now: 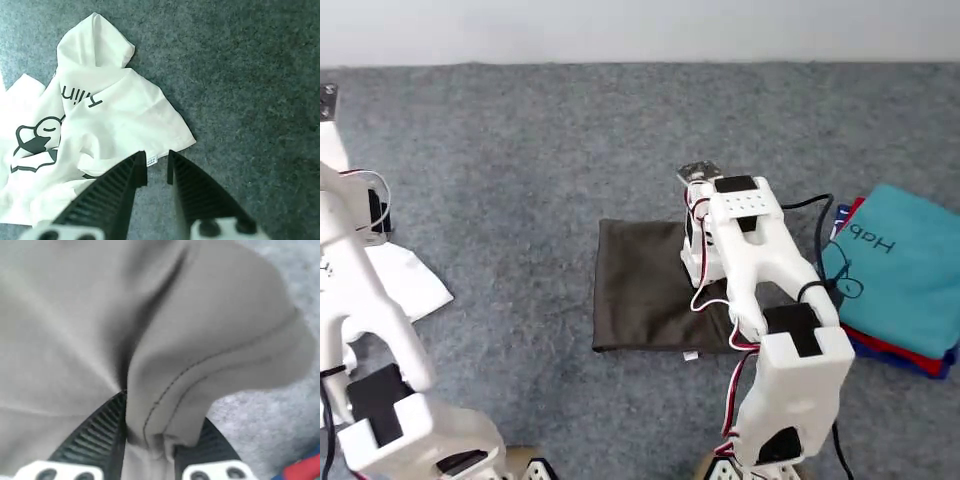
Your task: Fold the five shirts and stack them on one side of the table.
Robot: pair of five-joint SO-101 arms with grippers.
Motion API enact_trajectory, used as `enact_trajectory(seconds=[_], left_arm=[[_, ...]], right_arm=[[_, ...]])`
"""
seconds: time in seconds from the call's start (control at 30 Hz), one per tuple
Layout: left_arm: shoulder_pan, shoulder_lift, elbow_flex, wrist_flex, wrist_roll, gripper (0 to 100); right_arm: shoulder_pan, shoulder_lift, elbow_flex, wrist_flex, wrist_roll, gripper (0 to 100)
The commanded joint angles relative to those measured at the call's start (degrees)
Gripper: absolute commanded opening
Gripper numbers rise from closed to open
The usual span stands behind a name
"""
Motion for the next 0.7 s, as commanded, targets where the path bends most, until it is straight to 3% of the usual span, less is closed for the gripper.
enact_trajectory(seconds=[0.0,0.17,0.3,0.43,0.53,0.6,0.67], left_arm=[[0.18,-2.73,-0.57,0.62,-0.18,8],[0.26,-2.73,-0.57,0.62,-0.18,8],[0.26,-2.73,-0.57,0.62,-0.09,8],[0.26,-2.73,-0.4,0.62,-0.09,8],[0.26,-2.73,-0.4,0.62,-0.09,8],[0.26,-2.73,-0.4,0.62,-0.09,8],[0.26,-2.73,-0.4,0.62,-0.09,8]], right_arm=[[2.77,-4.0,-2.46,1.45,17.58,0.9],[5.76,-4.0,-10.9,0.84,49.67,1.0],[4.53,-0.84,-19.6,-0.48,62.77,1.0],[1.89,3.65,-26.9,-0.84,69.1,1.0],[0.31,7.43,-31.47,-0.48,69.27,1.3],[0.04,8.84,-33.93,-0.22,66.55,4.5],[0.13,9.1,-36.04,-0.22,59.16,11.7]])
